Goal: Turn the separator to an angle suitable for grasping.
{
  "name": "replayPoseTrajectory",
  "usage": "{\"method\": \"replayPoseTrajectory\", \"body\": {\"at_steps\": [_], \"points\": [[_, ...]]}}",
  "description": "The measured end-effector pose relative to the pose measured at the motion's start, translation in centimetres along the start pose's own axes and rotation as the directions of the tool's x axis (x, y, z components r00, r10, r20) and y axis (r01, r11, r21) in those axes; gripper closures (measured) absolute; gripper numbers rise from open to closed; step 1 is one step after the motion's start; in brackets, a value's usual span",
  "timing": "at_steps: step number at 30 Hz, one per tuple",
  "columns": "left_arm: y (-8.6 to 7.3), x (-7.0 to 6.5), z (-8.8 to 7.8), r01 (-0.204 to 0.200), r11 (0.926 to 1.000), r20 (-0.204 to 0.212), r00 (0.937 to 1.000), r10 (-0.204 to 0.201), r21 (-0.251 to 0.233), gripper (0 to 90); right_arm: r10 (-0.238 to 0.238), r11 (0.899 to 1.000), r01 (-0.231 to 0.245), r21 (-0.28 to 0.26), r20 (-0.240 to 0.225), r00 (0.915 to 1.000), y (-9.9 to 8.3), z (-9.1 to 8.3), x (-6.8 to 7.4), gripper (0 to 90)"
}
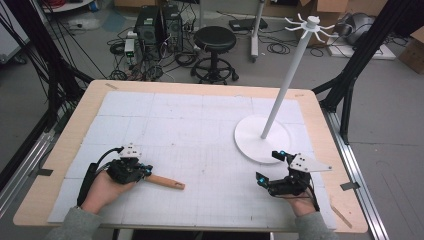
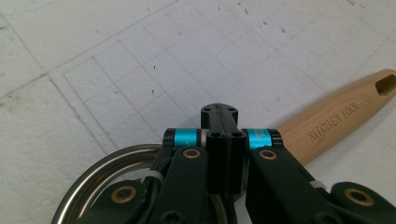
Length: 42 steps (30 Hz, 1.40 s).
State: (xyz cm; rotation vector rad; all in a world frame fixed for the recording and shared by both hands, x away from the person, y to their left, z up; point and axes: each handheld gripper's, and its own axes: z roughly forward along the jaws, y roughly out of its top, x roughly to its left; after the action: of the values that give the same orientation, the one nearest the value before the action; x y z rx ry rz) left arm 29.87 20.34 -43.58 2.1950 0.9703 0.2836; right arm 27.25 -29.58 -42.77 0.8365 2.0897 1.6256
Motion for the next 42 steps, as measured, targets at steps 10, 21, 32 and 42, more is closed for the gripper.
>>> {"method": "replayPoseTrajectory", "body": {"at_steps": [10, 21, 32, 42], "points": [[0.0, 0.1, 0.1, -0.001, 0.9999, 0.012, 0.9999, 0.001, -0.010, 89.8, 0.000, 1.000, 0.000, 0.005, -0.002, 1.0000, 0.0, 0.1, 0.1, 1.0], [0.4, -0.9, -1.0, -0.039, 0.9954, -0.003, 0.9993, 0.038, -0.087, 89.8, -0.003, 1.000, 0.003, 0.000, -0.002, 1.0000, 0.0, 0.1, 0.0, 1.0], [0.2, -5.0, -0.7, -0.142, 0.9860, 0.080, 0.9856, 0.149, -0.088, 89.8, -0.005, 1.000, 0.005, -0.006, -0.002, 1.0000, 0.1, 0.1, -0.1, 1.0], [0.0, -5.8, -0.1, -0.151, 0.9862, 0.121, 0.9799, 0.158, -0.068, 89.8, 0.006, 1.000, -0.006, -0.001, -0.003, 1.0000, 0.1, 0.1, -0.1, 1.0]]}}
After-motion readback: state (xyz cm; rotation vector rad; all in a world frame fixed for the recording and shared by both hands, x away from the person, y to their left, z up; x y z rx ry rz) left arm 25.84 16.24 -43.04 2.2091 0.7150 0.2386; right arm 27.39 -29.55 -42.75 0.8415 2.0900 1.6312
